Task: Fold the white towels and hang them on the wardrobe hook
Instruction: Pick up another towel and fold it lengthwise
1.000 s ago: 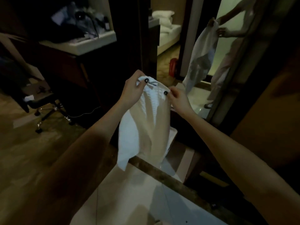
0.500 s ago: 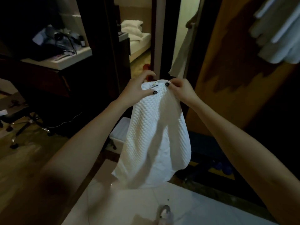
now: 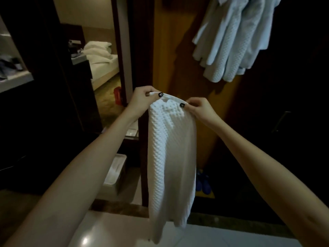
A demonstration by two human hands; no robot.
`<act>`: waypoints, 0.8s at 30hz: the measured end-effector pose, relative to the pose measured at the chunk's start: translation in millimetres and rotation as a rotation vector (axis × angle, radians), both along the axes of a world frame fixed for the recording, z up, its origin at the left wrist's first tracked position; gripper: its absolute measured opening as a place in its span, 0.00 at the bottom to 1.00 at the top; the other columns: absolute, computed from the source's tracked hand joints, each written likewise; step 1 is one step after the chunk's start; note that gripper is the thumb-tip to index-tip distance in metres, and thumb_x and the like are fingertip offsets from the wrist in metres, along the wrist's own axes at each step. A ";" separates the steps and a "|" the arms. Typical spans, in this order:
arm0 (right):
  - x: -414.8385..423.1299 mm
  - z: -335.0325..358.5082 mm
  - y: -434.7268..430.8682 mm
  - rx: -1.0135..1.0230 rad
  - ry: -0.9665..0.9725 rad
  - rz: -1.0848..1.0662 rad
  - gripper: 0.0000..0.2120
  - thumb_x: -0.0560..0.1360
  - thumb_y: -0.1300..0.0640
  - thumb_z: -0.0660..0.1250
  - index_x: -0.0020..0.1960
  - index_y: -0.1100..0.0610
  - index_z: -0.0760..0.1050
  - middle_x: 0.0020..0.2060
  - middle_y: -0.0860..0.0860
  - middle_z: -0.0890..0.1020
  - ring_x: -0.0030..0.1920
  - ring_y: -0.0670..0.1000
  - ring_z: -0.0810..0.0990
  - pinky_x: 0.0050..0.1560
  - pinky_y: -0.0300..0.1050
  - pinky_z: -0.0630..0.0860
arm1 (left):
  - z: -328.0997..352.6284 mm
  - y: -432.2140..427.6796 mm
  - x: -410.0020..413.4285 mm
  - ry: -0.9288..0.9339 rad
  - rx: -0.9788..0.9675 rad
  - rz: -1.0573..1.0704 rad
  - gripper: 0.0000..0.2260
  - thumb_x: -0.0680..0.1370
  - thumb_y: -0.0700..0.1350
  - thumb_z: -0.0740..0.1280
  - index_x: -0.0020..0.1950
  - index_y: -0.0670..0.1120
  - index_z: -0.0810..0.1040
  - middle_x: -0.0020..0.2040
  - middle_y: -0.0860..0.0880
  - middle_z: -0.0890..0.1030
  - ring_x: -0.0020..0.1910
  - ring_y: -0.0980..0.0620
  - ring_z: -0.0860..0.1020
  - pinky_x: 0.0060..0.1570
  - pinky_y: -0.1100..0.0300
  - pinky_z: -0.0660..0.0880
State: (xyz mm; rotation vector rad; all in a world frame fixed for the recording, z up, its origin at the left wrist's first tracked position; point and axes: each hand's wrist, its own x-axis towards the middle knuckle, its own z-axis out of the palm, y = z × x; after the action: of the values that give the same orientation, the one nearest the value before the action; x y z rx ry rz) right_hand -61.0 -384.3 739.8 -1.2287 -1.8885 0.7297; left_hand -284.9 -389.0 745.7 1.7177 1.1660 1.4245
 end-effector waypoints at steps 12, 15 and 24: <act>179.8 -48.1 11.5 -0.201 -0.154 -0.045 0.06 0.72 0.56 0.75 0.38 0.56 0.80 0.34 0.50 0.80 0.35 0.48 0.75 0.39 0.47 0.69 | 25.4 55.2 167.2 -0.215 0.101 -0.035 0.05 0.77 0.38 0.68 0.42 0.47 0.79 0.41 0.51 0.80 0.39 0.62 0.79 0.40 0.67 0.75; 194.9 -71.6 11.6 -0.257 -0.177 -0.078 0.05 0.71 0.60 0.74 0.47 0.58 0.82 0.44 0.52 0.84 0.44 0.50 0.82 0.46 0.51 0.78 | 30.6 63.5 186.6 -0.288 0.108 -0.014 0.04 0.77 0.39 0.69 0.42 0.46 0.79 0.40 0.50 0.80 0.40 0.59 0.79 0.41 0.65 0.76; 224.3 -115.3 3.6 -0.246 -0.311 -0.328 0.15 0.79 0.49 0.65 0.50 0.61 0.81 0.44 0.55 0.84 0.44 0.54 0.82 0.46 0.55 0.79 | 41.6 79.3 185.7 -0.276 0.100 0.117 0.03 0.77 0.38 0.68 0.43 0.42 0.77 0.39 0.51 0.79 0.39 0.59 0.77 0.37 0.71 0.73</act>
State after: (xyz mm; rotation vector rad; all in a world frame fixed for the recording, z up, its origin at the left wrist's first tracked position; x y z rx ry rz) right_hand 163.3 -380.7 624.5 -1.8463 -1.8057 0.6325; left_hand -99.1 -309.7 787.4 1.4777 1.0730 1.7539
